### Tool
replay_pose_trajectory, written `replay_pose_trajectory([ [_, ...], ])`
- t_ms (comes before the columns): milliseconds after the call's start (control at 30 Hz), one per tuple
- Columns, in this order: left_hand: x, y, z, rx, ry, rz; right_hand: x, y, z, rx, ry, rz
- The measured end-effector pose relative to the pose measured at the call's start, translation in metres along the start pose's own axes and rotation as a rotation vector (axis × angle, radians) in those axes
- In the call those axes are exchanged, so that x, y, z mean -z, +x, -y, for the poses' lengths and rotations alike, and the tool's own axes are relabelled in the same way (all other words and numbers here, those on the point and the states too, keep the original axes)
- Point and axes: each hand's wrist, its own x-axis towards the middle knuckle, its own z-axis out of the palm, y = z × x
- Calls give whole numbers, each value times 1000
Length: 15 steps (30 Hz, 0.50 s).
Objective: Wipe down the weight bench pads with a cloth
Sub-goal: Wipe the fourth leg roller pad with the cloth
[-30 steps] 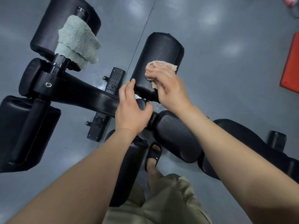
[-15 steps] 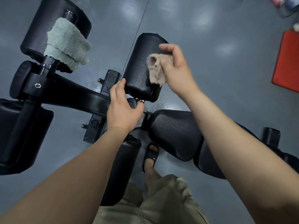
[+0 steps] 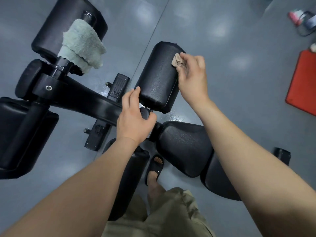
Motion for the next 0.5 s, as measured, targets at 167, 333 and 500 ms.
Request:
replay_pose_trajectory([
  [167, -1, 0, 3, -30, 13, 3, -8, 40, 16, 140, -166, -16],
  [333, -1, 0, 4, -29, 6, -2, -17, 43, 21, 232, -220, 25],
  [500, -2, 0, 4, -22, -1, -8, -20, 6, 20, 409, -187, 64],
])
